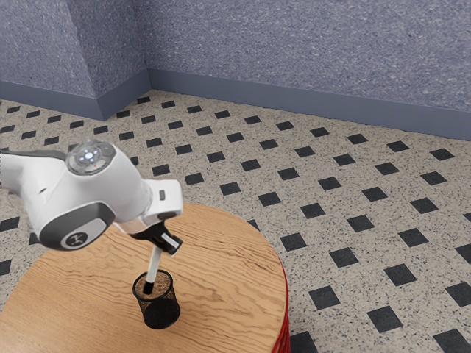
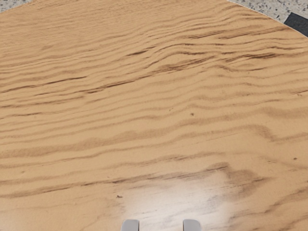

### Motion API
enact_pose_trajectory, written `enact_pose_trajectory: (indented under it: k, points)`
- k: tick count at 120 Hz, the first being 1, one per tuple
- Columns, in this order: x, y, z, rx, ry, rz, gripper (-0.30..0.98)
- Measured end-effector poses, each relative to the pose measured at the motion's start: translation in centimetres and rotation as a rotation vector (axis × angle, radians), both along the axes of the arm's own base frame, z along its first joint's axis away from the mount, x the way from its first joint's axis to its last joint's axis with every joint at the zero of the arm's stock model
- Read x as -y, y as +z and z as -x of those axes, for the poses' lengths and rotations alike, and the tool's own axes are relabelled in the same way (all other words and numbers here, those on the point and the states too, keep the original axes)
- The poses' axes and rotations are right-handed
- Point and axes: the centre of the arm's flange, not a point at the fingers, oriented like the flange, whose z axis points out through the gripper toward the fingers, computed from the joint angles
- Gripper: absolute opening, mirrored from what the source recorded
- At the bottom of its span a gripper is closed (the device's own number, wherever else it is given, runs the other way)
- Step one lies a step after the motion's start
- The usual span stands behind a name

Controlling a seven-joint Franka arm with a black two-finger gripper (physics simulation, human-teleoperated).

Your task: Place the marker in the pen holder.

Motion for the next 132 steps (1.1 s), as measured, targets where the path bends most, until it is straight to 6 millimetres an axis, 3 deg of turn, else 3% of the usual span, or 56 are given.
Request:
enact_pose_trajectory:
  k: [17, 40, 51, 65, 69, 73, 81, 90, 96, 105, 132]
  points:
    - [0.0, -0.2, -0.2, 0.012, 0.000, 0.004, -0.04]
    - [-0.1, 0.0, -0.2, 0.021, 0.002, 0.015, 0.36]
    - [-0.8, 0.9, -0.2, 0.036, 0.019, 0.018, 0.47]
    - [-3.5, 2.1, -0.8, 0.047, 0.086, 0.030, 0.56]
    - [-4.0, 3.1, -1.2, 0.060, 0.099, 0.035, 0.58]
    - [-4.1, 5.4, -2.2, 0.083, 0.111, 0.037, 0.60]
    - [-4.2, 11.5, -4.5, 0.119, 0.155, 0.053, 0.62]
    - [-4.2, 20.5, -9.4, 0.143, 0.219, 0.067, 0.64]
    - [-4.5, 23.9, -11.1, 0.119, 0.255, 0.068, 0.65]
    - [-5.0, 25.1, -11.5, 0.044, 0.303, 0.044, 0.66]
    - [-5.3, 24.2, -9.8, -0.154, 0.359, 0.029, 0.68]
